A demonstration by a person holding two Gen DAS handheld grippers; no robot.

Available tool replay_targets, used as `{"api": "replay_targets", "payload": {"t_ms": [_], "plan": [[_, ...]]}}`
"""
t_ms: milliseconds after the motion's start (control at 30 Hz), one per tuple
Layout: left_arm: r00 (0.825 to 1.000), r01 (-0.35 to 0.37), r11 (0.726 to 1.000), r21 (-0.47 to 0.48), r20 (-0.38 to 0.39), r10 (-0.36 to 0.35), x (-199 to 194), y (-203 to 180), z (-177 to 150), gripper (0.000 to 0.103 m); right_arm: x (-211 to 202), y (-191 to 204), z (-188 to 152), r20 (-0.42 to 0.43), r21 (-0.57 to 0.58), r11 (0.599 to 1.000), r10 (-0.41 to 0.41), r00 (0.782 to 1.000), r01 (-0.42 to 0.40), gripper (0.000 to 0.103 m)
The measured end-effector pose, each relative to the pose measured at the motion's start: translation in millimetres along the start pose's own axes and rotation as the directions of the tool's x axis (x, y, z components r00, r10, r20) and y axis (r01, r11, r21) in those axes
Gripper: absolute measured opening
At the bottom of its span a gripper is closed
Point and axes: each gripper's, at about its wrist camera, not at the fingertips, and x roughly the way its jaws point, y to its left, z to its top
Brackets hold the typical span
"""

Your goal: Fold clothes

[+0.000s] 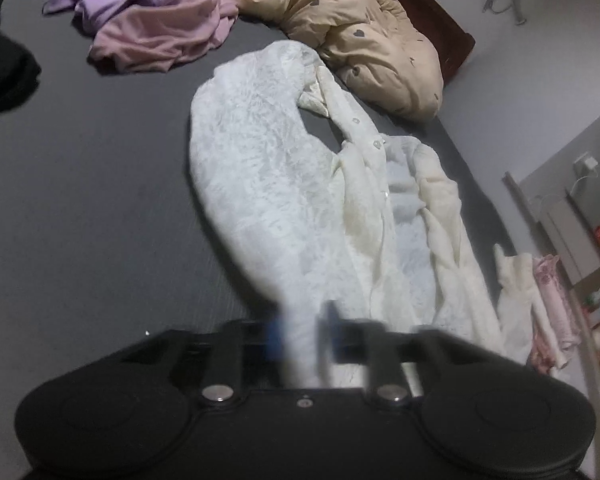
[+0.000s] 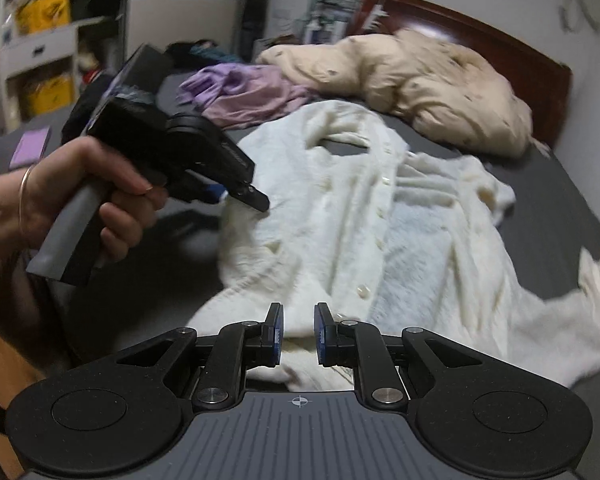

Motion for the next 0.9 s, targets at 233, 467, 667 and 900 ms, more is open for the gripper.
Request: {"api": "replay_targets", "payload": {"t_ms": [233, 467, 667, 900], "plan": [[0.998, 0.053, 0.999, -0.003, 0.045, -0.053, -12.4, 13.7, 5.3, 0.003, 26.9, 43.9, 16.6, -0.037, -0.120, 0.990, 0.071, 0.997, -0.075, 0.015], [0.998, 0.067, 0.997, -0.023, 0.006, -0.067, -17.8, 18.5, 15.7, 0.004, 56.4, 87.0, 23.4, -0.080, -0.199, 0.980, -0.025, 0.997, 0.009, 0.015], [0.995, 0.096, 0.995, 0.026, 0.000, -0.096, -23.5, 10.9, 22.2, 0.004, 80.2, 94.1, 20.9, -0.058, -0.184, 0.979, -0.104, 0.993, 0.092, 0.015], [0.993, 0.117, 0.992, 0.043, -0.008, -0.116, -22.6, 2.0, 27.2, 0.004, 99.7, 76.5, 18.2, -0.032, -0.160, 0.975, -0.162, 0.986, 0.155, 0.015]]}}
